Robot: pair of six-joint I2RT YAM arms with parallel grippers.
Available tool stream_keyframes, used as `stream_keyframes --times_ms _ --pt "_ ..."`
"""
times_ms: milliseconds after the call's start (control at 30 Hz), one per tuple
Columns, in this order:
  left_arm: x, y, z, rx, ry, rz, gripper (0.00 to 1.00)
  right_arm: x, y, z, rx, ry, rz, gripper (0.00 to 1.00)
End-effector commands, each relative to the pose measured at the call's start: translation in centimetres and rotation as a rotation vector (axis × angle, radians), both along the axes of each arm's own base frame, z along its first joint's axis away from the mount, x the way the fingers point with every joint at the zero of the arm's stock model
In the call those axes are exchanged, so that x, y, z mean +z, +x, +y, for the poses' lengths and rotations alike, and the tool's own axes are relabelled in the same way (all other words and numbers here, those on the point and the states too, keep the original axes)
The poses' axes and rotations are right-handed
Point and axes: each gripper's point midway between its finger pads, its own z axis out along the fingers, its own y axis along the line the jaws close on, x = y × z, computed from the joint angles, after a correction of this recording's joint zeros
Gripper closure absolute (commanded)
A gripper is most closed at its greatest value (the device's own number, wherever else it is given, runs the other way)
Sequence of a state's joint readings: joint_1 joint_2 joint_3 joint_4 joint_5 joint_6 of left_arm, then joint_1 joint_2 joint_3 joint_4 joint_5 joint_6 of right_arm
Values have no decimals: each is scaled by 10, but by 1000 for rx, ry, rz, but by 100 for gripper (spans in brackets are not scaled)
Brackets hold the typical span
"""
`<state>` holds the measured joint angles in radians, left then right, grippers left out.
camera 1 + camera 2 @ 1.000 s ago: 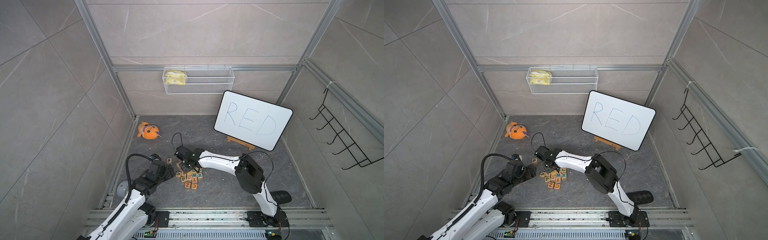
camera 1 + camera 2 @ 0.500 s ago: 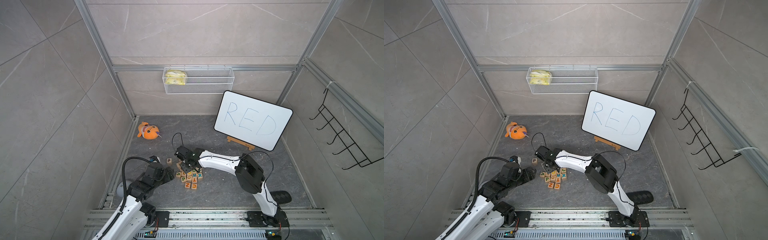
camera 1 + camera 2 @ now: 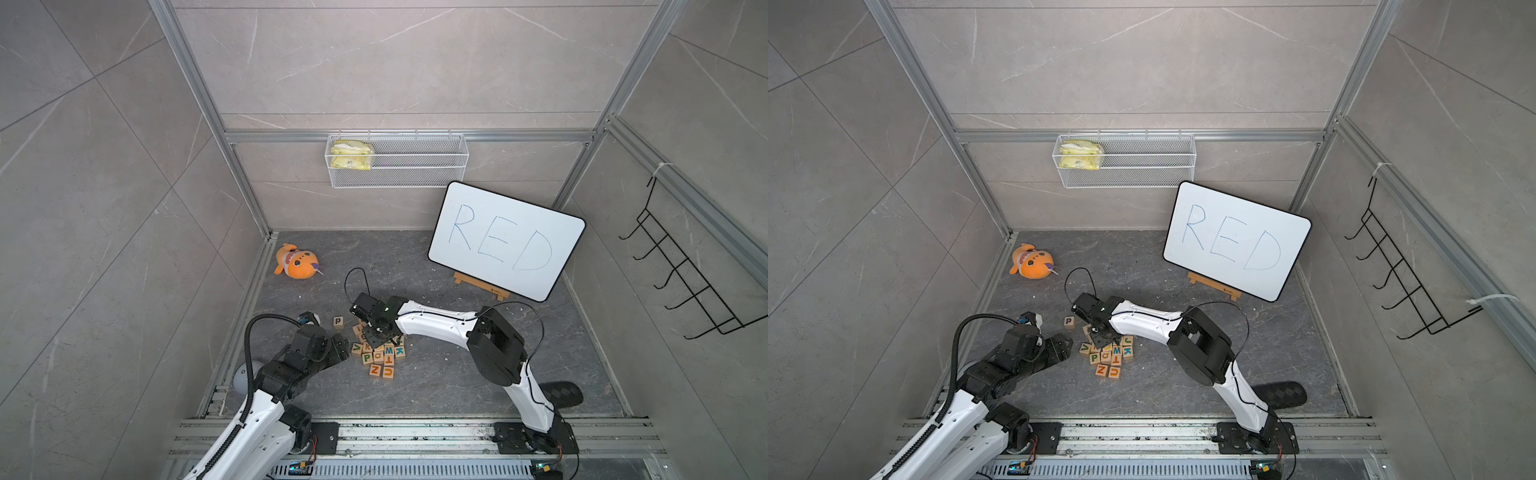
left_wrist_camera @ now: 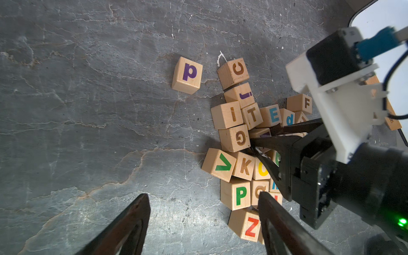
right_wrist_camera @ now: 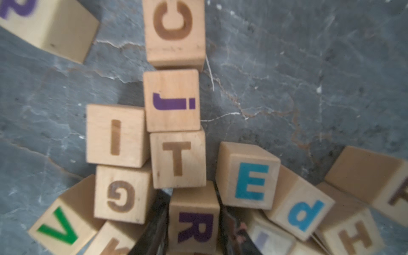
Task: Assemble the uppercase word "red" with letter blocks
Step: Pick up the letter block from the center of the board.
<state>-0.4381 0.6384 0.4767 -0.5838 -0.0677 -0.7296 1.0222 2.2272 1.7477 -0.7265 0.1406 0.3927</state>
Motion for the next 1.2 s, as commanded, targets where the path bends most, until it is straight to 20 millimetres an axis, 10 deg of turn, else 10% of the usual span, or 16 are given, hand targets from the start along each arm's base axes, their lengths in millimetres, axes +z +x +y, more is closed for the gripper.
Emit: stream_keyframes --times_ms 0,433,733,1167 --pt "5 -2 -2 -10 -19 -1 20 -14 -6 -9 -26 -42 51 60" --pt "8 0 -3 -9 -20 -12 20 -2 2 2 1 -7 14 59" --pt "13 2 -6 -20 -32 -27 20 22 7 6 46 22 -38 89" --pt "54 13 -30 -125 -115 -129 21 169 17 -33 280 124 -469 100"
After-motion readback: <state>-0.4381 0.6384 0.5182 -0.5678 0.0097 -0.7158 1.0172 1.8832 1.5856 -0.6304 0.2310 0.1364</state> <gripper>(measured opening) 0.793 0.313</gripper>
